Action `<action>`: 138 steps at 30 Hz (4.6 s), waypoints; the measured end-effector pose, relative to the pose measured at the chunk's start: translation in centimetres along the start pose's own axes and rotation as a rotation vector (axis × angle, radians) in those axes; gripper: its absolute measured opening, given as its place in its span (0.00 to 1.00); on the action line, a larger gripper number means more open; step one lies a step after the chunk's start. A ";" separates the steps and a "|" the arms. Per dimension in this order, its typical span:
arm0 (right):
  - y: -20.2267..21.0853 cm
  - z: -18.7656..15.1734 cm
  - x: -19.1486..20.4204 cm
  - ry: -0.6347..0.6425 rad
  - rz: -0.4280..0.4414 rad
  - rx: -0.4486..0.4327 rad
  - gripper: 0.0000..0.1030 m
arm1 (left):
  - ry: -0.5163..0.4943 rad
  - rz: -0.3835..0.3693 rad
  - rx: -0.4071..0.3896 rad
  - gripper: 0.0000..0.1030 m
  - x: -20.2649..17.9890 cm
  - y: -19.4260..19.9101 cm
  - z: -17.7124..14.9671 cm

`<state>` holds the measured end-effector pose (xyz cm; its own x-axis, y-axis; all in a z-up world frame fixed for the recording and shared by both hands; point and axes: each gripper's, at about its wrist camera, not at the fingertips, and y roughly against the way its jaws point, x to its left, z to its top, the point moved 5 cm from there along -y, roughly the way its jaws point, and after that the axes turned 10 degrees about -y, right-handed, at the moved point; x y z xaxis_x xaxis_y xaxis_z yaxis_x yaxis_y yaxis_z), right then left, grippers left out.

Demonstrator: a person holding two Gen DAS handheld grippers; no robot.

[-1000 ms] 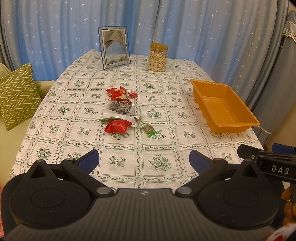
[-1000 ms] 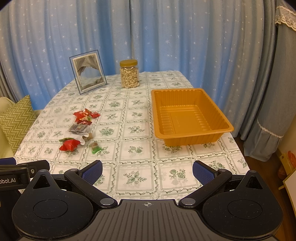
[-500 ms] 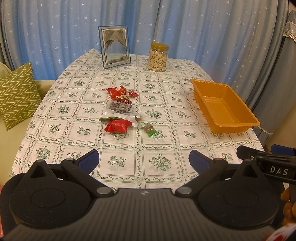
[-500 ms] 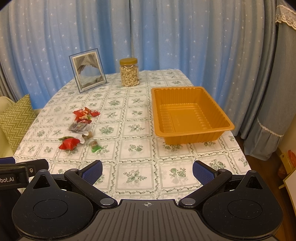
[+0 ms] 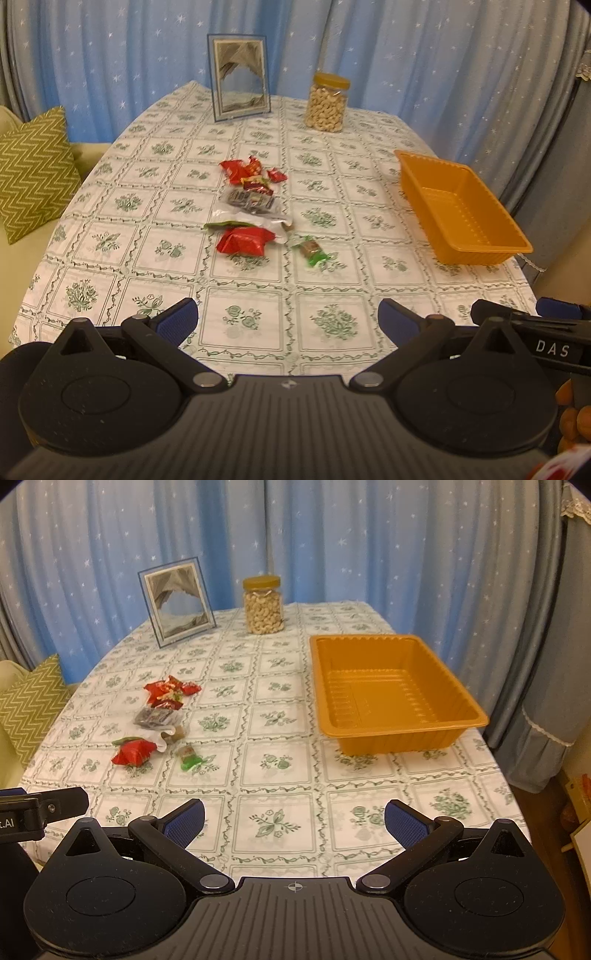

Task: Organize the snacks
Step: 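Grasp the green-wrapped candy with the right tool while the left tool grasps the red packet, then carry the red packet and green candy over the orange tray with both tools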

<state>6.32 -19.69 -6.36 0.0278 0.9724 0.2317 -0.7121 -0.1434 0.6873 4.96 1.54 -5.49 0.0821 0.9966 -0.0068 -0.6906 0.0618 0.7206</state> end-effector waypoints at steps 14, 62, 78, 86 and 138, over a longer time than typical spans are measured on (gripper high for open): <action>-5.4 0.8 3.4 0.040 0.085 -0.001 0.99 | 0.003 0.082 -0.003 0.99 5.5 -4.6 1.4; -16.0 0.0 4.2 0.110 0.159 0.037 0.22 | -0.086 -0.072 0.031 0.54 6.4 -17.4 3.4; -13.1 0.5 3.9 0.091 0.142 -0.009 0.22 | -0.090 -0.058 0.021 0.35 4.5 -14.5 2.4; -10.4 1.2 2.7 0.062 0.118 -0.059 0.22 | -0.090 -0.090 -0.012 0.35 2.0 -11.4 2.8; -10.4 12.9 -15.4 -0.174 -0.097 -0.155 0.22 | -0.287 -0.365 -0.111 0.35 -19.2 -16.5 14.4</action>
<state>22.36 -35.59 -8.25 0.2121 0.9321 0.2937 -0.7990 -0.0076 0.6013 25.09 -19.43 -7.26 0.5182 0.8542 -0.0430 -0.6506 0.4264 0.6284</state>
